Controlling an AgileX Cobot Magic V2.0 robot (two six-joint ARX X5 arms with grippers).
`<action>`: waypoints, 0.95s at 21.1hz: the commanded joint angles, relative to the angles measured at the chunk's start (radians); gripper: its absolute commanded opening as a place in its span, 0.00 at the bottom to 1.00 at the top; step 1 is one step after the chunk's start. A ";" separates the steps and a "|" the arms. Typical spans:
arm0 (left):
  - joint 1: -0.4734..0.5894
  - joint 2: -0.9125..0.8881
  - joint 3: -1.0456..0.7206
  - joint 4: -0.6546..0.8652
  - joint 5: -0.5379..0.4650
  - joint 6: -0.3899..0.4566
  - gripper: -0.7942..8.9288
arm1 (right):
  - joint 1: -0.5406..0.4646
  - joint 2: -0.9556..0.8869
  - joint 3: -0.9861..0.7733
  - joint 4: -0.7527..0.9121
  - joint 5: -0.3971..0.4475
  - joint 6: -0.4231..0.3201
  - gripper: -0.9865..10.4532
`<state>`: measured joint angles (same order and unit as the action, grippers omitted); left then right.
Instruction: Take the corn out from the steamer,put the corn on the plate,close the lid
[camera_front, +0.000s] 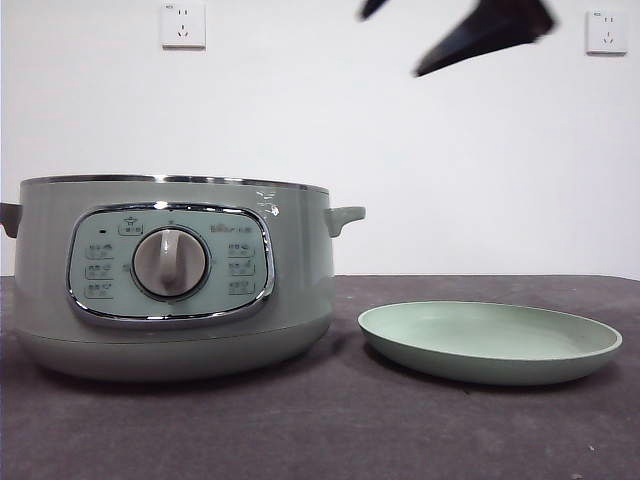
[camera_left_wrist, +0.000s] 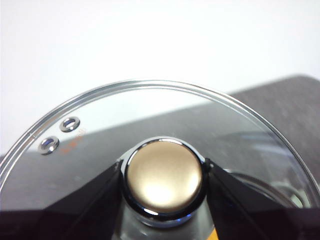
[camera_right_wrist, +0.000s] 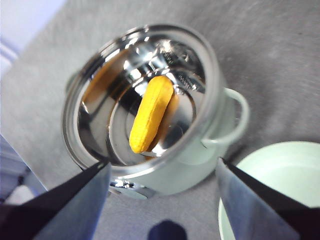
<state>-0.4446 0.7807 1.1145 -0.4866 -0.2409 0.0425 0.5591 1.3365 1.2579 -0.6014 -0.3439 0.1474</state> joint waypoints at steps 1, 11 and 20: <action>0.001 -0.086 0.013 0.028 -0.054 0.014 0.07 | 0.084 0.135 0.134 -0.063 0.066 -0.056 0.40; 0.001 -0.199 0.013 -0.091 -0.074 0.014 0.07 | 0.291 0.715 0.680 -0.245 0.303 -0.105 0.45; 0.000 -0.197 0.013 -0.119 -0.074 0.014 0.07 | 0.301 0.891 0.694 -0.199 0.350 -0.113 0.35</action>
<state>-0.4446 0.5953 1.1145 -0.6540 -0.3115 0.0448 0.8562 2.2154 1.9511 -0.8051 0.0040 0.0437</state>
